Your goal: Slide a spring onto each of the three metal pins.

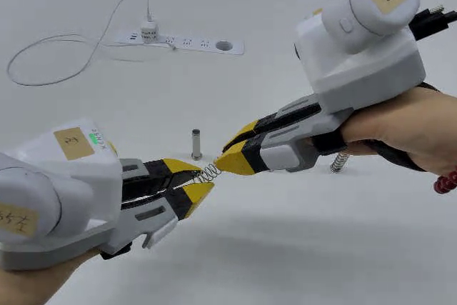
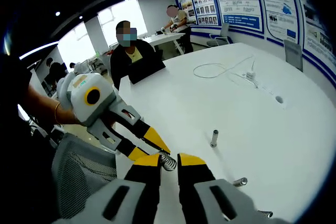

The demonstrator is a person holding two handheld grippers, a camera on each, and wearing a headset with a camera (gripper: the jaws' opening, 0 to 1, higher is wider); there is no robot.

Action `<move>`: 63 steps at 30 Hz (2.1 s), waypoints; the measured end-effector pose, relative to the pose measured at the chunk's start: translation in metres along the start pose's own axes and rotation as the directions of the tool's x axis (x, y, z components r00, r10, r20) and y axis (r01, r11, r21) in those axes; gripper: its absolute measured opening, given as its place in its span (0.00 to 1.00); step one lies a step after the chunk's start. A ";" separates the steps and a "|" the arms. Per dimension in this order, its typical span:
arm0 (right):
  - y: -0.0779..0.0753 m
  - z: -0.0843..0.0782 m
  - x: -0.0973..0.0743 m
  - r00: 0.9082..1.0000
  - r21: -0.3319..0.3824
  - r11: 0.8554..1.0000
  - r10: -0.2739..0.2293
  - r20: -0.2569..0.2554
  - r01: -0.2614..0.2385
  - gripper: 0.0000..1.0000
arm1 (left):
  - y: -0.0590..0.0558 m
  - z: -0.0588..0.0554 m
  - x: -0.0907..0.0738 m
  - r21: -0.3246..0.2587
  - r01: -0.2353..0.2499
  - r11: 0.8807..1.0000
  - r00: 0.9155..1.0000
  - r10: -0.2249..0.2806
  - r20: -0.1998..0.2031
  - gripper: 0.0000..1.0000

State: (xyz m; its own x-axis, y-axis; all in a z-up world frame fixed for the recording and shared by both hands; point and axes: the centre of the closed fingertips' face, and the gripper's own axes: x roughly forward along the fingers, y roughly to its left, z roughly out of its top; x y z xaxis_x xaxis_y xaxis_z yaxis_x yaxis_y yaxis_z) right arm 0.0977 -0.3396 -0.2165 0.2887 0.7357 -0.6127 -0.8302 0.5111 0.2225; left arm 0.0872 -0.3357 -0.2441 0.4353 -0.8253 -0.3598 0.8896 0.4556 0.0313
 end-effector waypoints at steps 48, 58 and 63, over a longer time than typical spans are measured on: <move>-0.008 0.036 -0.002 0.958 0.207 0.978 -0.027 0.286 -0.034 0.16 | 0.017 0.029 -0.006 -0.336 -0.048 0.941 0.968 0.126 0.215 0.10; -0.008 0.037 -0.001 0.953 0.227 0.973 -0.028 0.303 -0.044 0.12 | 0.017 0.030 -0.004 -0.337 -0.051 0.940 0.969 0.128 0.211 0.10; -0.008 0.038 -0.002 0.950 0.239 0.970 -0.022 0.310 -0.056 0.11 | 0.018 0.030 -0.004 -0.320 -0.060 0.945 0.971 0.130 0.201 0.11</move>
State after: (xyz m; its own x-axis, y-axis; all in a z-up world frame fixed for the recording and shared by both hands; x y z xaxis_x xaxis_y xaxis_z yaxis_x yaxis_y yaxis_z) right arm 0.1219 -0.3279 -0.1883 0.4403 0.8259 -0.3521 -0.7073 0.5607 0.4306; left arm 0.1056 -0.3339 -0.2136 0.5657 -0.8094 -0.1576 0.7708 0.5869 -0.2477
